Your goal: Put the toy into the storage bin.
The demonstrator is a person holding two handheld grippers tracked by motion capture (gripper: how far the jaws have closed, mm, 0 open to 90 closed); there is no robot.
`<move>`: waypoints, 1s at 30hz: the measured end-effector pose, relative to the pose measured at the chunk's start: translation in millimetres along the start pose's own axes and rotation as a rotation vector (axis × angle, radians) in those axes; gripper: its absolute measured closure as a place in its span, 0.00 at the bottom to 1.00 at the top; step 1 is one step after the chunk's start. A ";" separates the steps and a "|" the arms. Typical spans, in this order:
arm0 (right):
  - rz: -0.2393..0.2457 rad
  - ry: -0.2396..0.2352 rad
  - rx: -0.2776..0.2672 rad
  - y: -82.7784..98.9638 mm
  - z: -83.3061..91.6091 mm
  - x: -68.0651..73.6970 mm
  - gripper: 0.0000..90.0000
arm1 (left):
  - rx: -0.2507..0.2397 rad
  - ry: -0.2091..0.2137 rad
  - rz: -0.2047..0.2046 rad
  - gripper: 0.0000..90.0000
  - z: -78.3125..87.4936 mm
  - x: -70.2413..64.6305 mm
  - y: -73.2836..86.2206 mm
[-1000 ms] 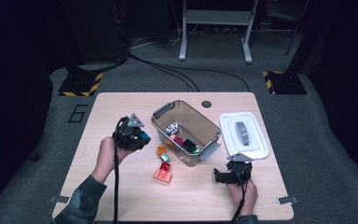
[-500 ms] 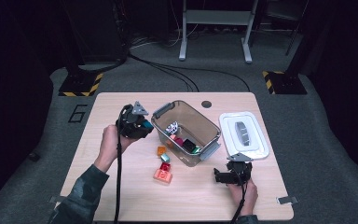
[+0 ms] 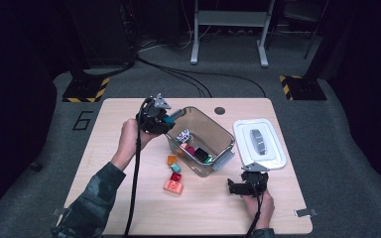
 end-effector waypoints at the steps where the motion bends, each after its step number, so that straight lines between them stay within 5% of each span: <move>1: 0.000 0.000 0.000 0.0 0.0 0.0 0.03 | -0.001 0.003 0.003 0.65 -2.5 -0.5 -1.2; 14: 0.000 0.000 0.000 0.0 0.0 0.0 0.03 | 0.058 0.052 0.030 0.65 -39.9 7.4 -3.7; 30: -0.006 0.000 0.002 0.1 0.2 0.2 0.03 | 0.134 0.076 0.048 0.65 -65.0 7.7 11.1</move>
Point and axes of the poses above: each handheld gripper's, and its own axes: z roughly backward along the jaws, y roughly out of its underside, x roughly to its left, the point moved 5 cm from there along -z, roughly forward along the jaws, and after that the axes turned 10 degrees about y, right-handed, at the moved point
